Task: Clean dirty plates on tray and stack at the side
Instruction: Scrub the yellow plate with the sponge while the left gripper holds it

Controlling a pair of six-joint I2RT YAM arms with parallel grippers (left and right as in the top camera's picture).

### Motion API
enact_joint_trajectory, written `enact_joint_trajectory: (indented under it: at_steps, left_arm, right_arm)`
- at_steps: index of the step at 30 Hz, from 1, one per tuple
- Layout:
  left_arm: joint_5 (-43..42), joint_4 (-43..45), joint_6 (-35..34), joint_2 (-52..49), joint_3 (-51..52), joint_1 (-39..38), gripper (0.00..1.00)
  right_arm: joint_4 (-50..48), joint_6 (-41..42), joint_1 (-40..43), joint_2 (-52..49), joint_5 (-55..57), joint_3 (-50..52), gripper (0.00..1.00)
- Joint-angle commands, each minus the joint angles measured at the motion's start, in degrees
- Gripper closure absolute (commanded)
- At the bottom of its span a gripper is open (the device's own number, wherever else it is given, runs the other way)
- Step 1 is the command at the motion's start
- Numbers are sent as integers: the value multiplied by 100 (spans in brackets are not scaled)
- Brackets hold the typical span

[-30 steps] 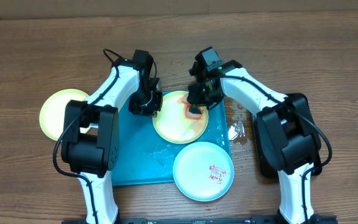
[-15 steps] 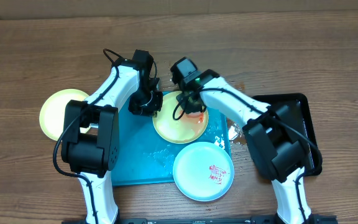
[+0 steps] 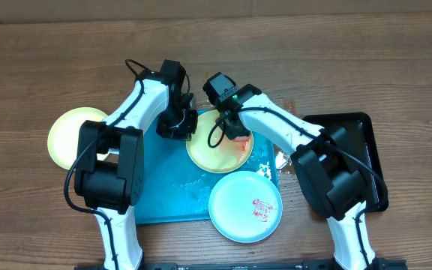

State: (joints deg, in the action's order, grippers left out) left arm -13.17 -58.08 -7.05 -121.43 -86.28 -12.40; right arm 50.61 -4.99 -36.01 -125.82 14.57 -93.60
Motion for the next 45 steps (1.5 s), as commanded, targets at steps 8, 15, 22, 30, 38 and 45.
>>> enact_joint_trajectory:
  at_steps: [8,15,22,30,38,45]
  left_arm:
    - [323,2,63,-254,96,2,96]
    - [321,2,63,-254,96,2,95]
    - [321,7,63,-254,96,2,96]
    - [321,0,63,-254,96,2,96]
    - [321,-22,61,-254,96,2,96]
    - [321,-28,63,-254,96,2,95]
  right_arm:
    - [1005,424,308,-343,-750,177,96]
    - [1014,597,205,-343,-2253,177,96]
    - [887,898,15,-343,-3112,177,96]
    - [472,1434,-114,-343,-3442,177,96]
    - [-63,2072,-94,-343,-3493,177,96]
    - [-476,2481,164,-343,-2503,175,96]
